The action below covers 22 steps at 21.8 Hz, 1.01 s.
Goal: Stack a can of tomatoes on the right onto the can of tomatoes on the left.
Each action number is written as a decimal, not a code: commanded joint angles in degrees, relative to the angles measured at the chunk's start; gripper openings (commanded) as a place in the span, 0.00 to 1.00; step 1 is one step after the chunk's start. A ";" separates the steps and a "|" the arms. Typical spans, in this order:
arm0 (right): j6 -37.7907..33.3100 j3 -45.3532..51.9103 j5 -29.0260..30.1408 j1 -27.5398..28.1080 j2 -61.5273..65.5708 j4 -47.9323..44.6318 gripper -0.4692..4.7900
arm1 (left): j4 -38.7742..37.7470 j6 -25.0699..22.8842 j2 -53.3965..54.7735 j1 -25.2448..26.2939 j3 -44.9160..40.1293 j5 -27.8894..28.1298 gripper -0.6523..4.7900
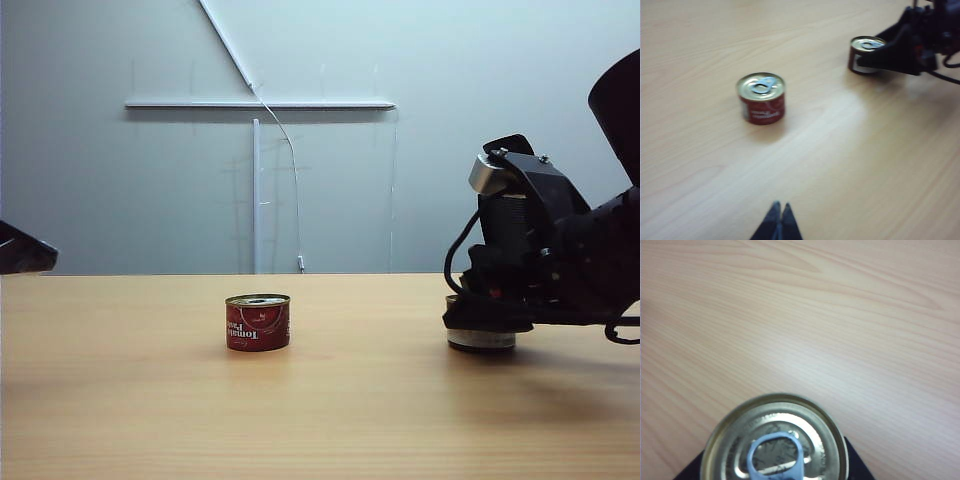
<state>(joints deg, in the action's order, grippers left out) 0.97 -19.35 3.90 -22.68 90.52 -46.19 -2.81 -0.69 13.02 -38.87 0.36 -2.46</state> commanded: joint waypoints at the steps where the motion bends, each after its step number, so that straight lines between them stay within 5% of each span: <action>1: -8.00 -2.71 9.88 -0.63 -0.37 -3.67 0.36 | 0.28 -0.37 0.02 5.73 0.15 -0.22 0.12; 5: -8.22 -11.21 13.64 -5.97 -0.20 2.23 0.36 | 0.28 -0.37 0.00 12.22 0.15 -0.15 0.12; 13: -2.16 -30.64 13.84 -13.11 10.54 17.77 0.37 | 0.28 -0.37 -0.02 12.63 0.15 -0.17 0.12; 22: 3.15 -32.94 7.56 -16.66 12.20 21.62 0.37 | 0.28 -0.37 -0.04 12.63 0.15 -0.15 0.12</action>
<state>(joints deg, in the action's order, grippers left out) 3.29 -51.88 11.84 -39.40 103.20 -24.21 -2.81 -0.69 12.99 -26.24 0.36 -2.42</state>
